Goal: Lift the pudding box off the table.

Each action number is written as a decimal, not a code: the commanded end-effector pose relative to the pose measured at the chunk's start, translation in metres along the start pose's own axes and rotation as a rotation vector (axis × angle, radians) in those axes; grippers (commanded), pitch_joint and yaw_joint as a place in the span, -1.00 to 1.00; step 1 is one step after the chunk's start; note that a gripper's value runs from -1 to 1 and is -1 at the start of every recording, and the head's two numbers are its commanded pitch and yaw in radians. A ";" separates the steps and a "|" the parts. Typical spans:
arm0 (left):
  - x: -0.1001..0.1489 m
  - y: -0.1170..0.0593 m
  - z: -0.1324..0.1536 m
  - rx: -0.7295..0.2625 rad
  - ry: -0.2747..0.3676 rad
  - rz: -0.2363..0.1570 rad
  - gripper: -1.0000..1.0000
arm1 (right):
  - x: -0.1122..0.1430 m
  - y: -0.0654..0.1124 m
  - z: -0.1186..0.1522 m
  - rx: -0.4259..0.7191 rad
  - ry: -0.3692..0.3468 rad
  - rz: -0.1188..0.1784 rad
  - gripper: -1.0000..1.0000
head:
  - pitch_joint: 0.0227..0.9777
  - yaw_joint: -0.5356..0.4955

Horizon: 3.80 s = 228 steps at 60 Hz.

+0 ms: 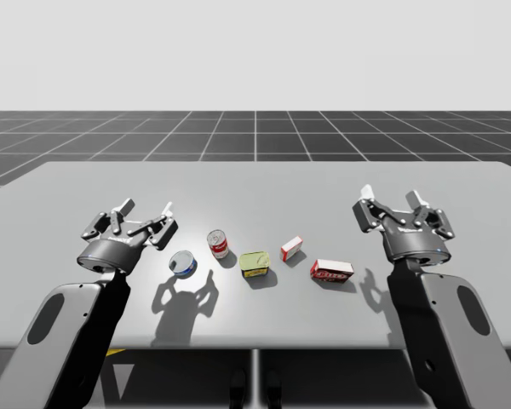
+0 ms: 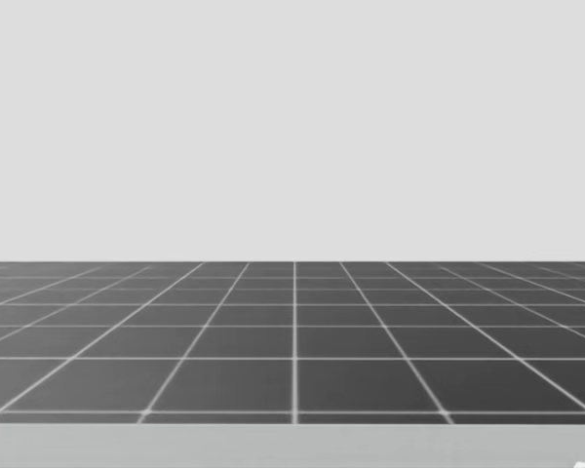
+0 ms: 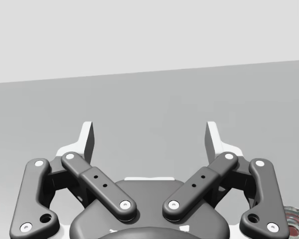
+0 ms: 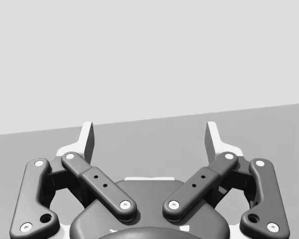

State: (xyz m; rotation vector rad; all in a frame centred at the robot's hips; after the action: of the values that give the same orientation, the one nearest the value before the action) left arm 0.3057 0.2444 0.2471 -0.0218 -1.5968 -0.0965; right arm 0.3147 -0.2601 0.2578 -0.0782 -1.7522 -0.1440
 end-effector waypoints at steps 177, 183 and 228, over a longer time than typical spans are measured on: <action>-0.002 -0.011 0.001 -0.015 0.010 -0.036 -1.00 | -0.106 0.070 0.138 -0.021 0.381 0.164 -1.00 | 0.73 -0.66; -0.003 -0.010 0.001 -0.012 0.010 -0.036 -1.00 | -0.109 0.070 0.132 -0.028 0.389 0.159 -1.00 | 0.73 -0.66; -0.004 -0.011 0.000 -0.027 0.011 -0.047 -1.00 | -0.120 0.070 0.106 -0.024 0.456 0.130 1.00 | 0.68 -0.67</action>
State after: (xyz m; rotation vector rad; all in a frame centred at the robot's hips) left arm 0.3050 0.2340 0.2432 -0.0040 -1.5862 -0.1479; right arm 0.2439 -0.1719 0.1316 -0.1316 -1.3019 -0.0479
